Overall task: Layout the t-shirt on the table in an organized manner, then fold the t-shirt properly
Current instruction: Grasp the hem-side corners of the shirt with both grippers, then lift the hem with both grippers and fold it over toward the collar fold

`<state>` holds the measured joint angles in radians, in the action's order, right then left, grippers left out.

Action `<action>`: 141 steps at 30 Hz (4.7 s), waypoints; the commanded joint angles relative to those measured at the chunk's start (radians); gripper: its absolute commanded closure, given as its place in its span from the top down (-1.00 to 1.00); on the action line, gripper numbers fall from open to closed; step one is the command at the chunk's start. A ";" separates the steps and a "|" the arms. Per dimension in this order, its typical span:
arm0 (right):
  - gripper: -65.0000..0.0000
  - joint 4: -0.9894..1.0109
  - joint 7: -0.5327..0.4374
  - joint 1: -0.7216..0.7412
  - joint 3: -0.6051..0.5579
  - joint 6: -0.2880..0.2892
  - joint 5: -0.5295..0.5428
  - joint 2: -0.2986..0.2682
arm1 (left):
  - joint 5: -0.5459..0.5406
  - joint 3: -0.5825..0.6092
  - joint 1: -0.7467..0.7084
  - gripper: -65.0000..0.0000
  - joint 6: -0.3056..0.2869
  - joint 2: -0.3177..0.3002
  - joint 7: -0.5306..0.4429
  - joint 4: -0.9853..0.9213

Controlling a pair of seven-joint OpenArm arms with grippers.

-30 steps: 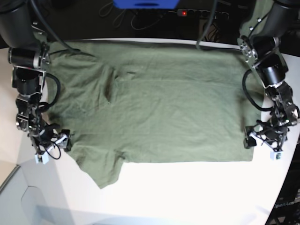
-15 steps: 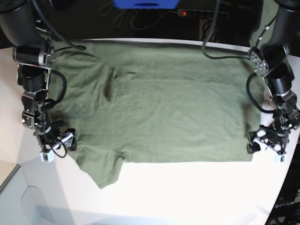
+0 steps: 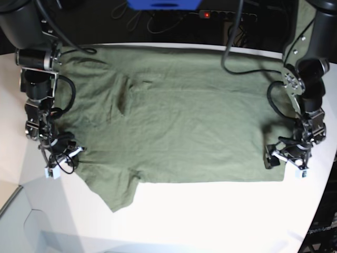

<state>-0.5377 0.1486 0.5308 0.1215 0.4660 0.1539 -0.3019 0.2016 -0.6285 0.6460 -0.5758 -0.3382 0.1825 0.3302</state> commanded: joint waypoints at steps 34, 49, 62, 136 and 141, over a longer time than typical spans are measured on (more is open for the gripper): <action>-1.00 -0.005 0.035 0.010 -0.001 0.001 -0.015 -0.007 | -0.006 0.003 -0.015 0.48 0.196 0.032 -0.061 0.002; -1.00 -0.005 0.035 0.010 -0.001 0.001 -0.015 -0.009 | -0.015 0.092 -0.015 -0.99 0.202 0.032 -0.061 0.002; -1.00 -0.236 0.035 -0.059 0.008 0.003 -0.009 -0.013 | -0.018 0.089 -0.041 -0.99 0.195 0.035 0.059 0.217; -1.00 -1.163 0.144 -0.815 0.333 0.009 -0.007 0.162 | -0.564 -0.060 -0.796 -0.99 0.191 0.081 0.345 1.187; -1.00 -1.163 0.144 -0.828 0.335 0.009 -0.007 0.162 | -0.564 -0.060 -0.817 -0.99 0.191 0.081 0.345 1.180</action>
<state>-1.6855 0.3218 -0.3027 0.4496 0.4770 0.1383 -0.1291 -0.3557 -0.6807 -0.1722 -0.3893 -0.2382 0.5533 1.4971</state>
